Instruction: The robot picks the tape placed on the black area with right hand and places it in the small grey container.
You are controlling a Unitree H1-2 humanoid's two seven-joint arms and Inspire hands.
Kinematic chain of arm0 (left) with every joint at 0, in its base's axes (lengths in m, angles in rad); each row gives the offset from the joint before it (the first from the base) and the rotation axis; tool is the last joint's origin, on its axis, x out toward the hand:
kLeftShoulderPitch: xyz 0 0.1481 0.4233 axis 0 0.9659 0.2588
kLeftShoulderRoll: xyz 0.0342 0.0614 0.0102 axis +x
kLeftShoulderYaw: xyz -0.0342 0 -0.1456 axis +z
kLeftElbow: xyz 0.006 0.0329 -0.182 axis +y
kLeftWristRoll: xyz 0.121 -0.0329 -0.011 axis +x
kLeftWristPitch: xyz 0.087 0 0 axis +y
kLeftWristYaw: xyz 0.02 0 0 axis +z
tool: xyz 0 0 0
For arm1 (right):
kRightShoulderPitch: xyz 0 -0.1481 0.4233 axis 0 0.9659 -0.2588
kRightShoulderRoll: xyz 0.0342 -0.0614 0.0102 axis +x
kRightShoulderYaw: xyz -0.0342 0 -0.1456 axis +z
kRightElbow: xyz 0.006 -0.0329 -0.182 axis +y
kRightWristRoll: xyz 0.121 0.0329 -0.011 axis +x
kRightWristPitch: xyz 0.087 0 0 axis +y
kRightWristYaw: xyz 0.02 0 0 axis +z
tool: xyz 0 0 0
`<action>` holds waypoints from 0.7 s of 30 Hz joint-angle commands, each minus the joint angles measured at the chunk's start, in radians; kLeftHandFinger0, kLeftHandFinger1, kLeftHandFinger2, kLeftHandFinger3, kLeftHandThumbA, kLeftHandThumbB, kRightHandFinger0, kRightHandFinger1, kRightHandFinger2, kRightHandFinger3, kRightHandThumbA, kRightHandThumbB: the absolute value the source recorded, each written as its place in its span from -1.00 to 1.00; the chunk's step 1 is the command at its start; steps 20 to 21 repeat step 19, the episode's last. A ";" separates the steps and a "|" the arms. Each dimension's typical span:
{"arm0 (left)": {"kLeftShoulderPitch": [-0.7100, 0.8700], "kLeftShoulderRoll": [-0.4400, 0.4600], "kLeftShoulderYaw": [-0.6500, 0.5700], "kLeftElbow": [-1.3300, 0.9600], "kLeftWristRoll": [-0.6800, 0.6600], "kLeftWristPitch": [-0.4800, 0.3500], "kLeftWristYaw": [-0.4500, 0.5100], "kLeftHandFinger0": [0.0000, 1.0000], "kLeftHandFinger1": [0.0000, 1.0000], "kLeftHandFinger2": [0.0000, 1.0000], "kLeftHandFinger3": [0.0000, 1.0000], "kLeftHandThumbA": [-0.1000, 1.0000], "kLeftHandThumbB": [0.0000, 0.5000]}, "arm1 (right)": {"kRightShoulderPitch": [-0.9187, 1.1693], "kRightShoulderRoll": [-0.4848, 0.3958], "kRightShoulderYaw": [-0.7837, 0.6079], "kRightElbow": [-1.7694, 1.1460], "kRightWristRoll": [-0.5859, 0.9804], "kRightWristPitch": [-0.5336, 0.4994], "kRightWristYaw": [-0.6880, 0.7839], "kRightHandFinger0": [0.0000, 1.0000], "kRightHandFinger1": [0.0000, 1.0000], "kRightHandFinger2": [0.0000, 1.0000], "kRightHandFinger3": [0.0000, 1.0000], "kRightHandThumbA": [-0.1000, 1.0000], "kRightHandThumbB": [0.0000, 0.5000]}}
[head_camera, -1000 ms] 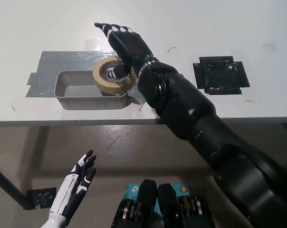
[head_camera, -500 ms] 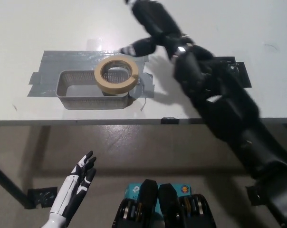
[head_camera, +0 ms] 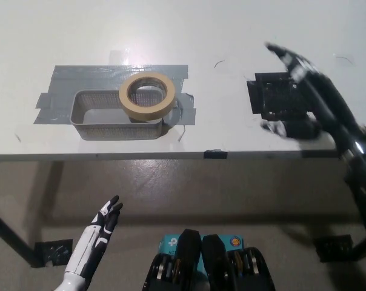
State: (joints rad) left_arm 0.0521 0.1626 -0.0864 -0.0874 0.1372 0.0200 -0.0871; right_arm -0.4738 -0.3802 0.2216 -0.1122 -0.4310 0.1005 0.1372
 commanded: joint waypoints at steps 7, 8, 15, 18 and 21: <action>-0.021 0.000 0.021 -0.010 0.003 -0.052 0.023 1.00 1.00 1.00 1.00 1.00 -0.63 | 0.495 0.030 -0.142 -0.505 0.312 -0.071 -0.026 1.00 1.00 1.00 1.00 0.97 0.42; -0.014 0.001 0.021 -0.008 0.002 -0.058 0.022 1.00 1.00 1.00 1.00 1.00 -0.63 | 0.516 0.050 -0.137 -0.471 0.312 -0.100 -0.032 1.00 1.00 1.00 1.00 0.95 0.32; 0.031 0.006 0.025 -0.017 -0.003 -0.070 0.016 1.00 1.00 1.00 1.00 1.00 -0.67 | 0.564 0.199 -0.163 -0.106 0.269 -0.262 -0.099 1.00 1.00 1.00 1.00 0.82 -0.01; 0.045 0.010 0.030 -0.020 -0.003 -0.068 0.014 1.00 1.00 1.00 1.00 1.00 -0.62 | 0.552 0.224 -0.176 0.016 0.268 -0.293 -0.097 1.00 1.00 1.00 1.00 0.81 -0.04; 0.048 0.012 0.032 -0.021 -0.002 -0.069 0.014 1.00 1.00 1.00 1.00 1.00 -0.61 | 0.547 0.223 -0.178 0.047 0.270 -0.309 -0.092 1.00 1.00 1.00 1.00 0.81 -0.04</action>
